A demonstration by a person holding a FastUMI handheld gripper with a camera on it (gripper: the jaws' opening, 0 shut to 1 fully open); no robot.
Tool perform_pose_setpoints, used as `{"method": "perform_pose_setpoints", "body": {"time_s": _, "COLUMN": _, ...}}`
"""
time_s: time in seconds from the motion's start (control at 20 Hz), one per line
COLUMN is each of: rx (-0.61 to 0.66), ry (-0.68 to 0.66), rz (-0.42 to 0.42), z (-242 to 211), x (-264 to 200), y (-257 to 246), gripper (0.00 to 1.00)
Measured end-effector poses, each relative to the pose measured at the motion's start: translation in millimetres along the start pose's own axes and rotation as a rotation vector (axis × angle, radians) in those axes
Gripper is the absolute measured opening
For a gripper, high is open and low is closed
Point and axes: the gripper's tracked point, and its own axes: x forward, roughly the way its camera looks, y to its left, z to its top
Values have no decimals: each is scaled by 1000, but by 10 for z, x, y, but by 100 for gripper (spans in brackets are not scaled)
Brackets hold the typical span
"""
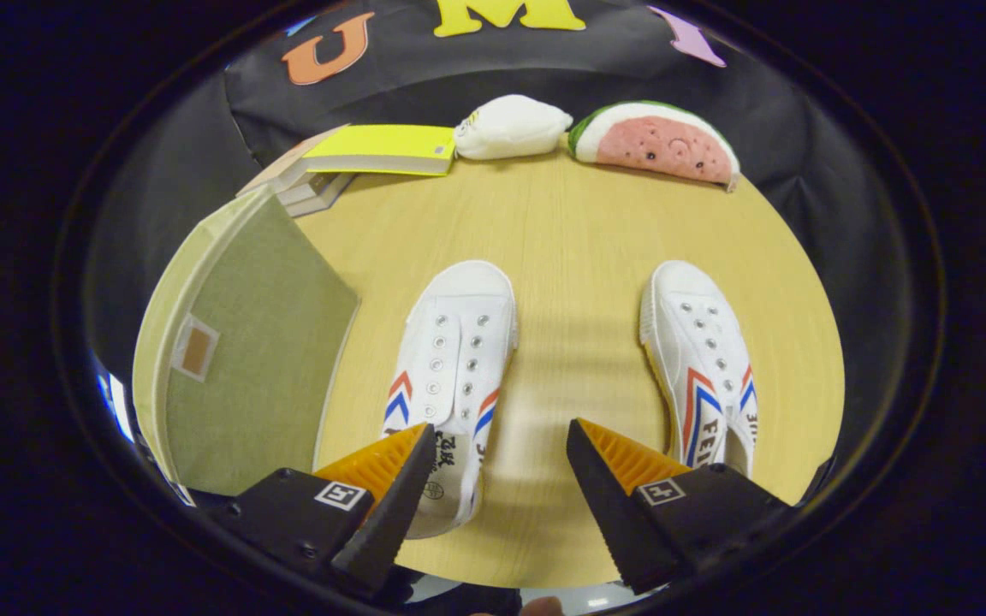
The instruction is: Open the storage box then place both shoes into the box .Put the left shoe in first, then the right shoe, with the right side of both shoes facing outward in a uniform manner.
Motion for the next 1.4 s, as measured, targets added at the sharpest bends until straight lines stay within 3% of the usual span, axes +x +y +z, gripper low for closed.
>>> {"method": "perform_pose_setpoints", "body": {"time_s": 0.15, "rx": -12, "ry": 77, "rz": 15, "z": 7, "x": 147, "y": -3, "gripper": 93}}
{"method": "perform_pose_setpoints", "body": {"time_s": 0.3, "rx": -12, "ry": 135, "rz": 44, "z": 27, "x": 219, "y": 58, "gripper": 78}}
{"method": "perform_pose_setpoints", "body": {"time_s": 0.55, "rx": 11, "ry": 194, "rz": 112, "z": 61, "x": 242, "y": 190, "gripper": 39}}
{"method": "perform_pose_setpoints", "body": {"time_s": 0.6, "rx": 10, "ry": 196, "rz": 113, "z": 48, "x": 257, "y": 178, "gripper": 23}}
{"method": "perform_pose_setpoints", "body": {"time_s": 0.7, "rx": 31, "ry": 193, "rz": 125, "z": 50, "x": 229, "y": 181, "gripper": 13}}
{"method": "perform_pose_setpoints", "body": {"time_s": 0.8, "rx": 51, "ry": 190, "rz": 142, "z": 36, "x": 209, "y": 183, "gripper": 7}}
{"method": "perform_pose_setpoints", "body": {"time_s": 1.1, "rx": 171, "ry": 168, "rz": 180, "z": -62, "x": -59, "y": 344, "gripper": 6}}
{"method": "perform_pose_setpoints", "body": {"time_s": 1.4, "rx": 268, "ry": 51, "rz": 194, "z": -9, "x": -747, "y": 555, "gripper": 6}}
